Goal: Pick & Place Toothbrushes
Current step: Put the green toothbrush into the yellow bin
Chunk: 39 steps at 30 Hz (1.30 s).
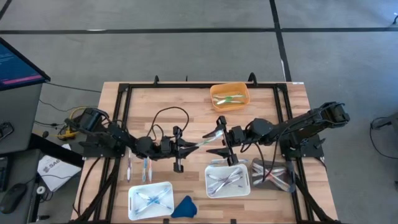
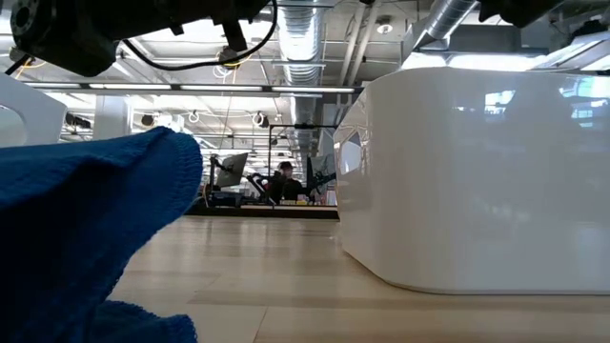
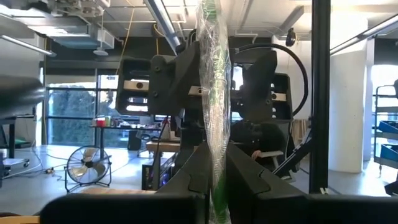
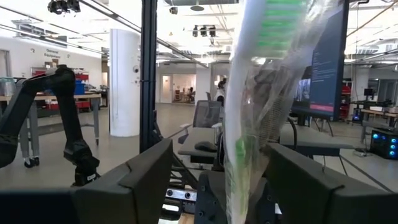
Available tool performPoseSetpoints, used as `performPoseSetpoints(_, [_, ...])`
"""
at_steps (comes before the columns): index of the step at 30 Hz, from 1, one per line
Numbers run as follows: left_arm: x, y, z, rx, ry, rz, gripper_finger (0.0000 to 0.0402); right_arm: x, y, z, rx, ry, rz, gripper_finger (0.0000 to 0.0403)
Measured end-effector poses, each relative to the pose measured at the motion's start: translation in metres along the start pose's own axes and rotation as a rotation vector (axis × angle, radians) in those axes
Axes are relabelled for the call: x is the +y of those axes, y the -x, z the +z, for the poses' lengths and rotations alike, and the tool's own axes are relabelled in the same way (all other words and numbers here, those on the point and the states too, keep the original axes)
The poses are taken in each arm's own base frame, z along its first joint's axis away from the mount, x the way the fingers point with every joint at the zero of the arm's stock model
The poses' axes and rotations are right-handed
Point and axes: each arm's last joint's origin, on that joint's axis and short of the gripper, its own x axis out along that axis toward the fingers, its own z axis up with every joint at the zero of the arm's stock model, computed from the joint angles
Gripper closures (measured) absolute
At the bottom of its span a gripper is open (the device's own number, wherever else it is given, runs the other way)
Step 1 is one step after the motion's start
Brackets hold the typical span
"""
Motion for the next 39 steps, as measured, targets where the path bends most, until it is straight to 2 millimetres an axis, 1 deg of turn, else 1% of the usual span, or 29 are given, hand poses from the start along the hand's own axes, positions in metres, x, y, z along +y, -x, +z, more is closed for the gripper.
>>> performPoseSetpoints(3, [0.0000,0.0000,0.0000,0.000,-0.001,0.000,0.0386,0.0000,0.0000,-0.0003,0.003,-0.002,0.000,0.0174])
performPoseSetpoints(6, [-0.0001,0.0000,0.0000,0.000,-0.001,-0.001,0.0385,0.0000,0.0000,-0.0003,0.004,-0.002,0.000,0.0200])
performPoseSetpoints(20, [-0.0003,0.0004,-0.0003,0.003,-0.001,-0.003,0.0386,-0.0002,0.0001,-0.0027,0.029,-0.001,-0.001,0.0361])
performPoseSetpoints(23, [-0.0004,0.0004,-0.0011,0.010,-0.002,-0.003,0.0374,-0.0008,0.0003,-0.0032,0.037,0.004,-0.010,0.0389])
performPoseSetpoints(25, [-0.0006,0.0004,-0.0026,0.025,-0.002,-0.007,0.0353,-0.0011,0.0003,-0.0041,0.046,0.007,-0.015,0.0392])
performPoseSetpoints(29, [-0.0013,0.0008,-0.0040,0.039,0.030,-0.007,0.0310,-0.0014,0.0006,-0.0062,0.073,0.005,-0.044,0.0384])
performPoseSetpoints(31, [-0.0021,0.0011,-0.0044,0.045,0.036,-0.009,0.0291,-0.0025,0.0021,-0.0061,0.095,0.005,-0.048,0.0389])
performPoseSetpoints(34, [-0.0021,0.0011,-0.0050,0.052,0.034,-0.009,0.0265,-0.0032,0.0046,-0.0023,0.109,0.010,-0.052,0.0396])
performPoseSetpoints(39, [-0.0012,0.0009,-0.0092,0.093,0.015,-0.009,0.0225,-0.0032,0.0086,0.0034,0.129,0.024,-0.057,0.0393])
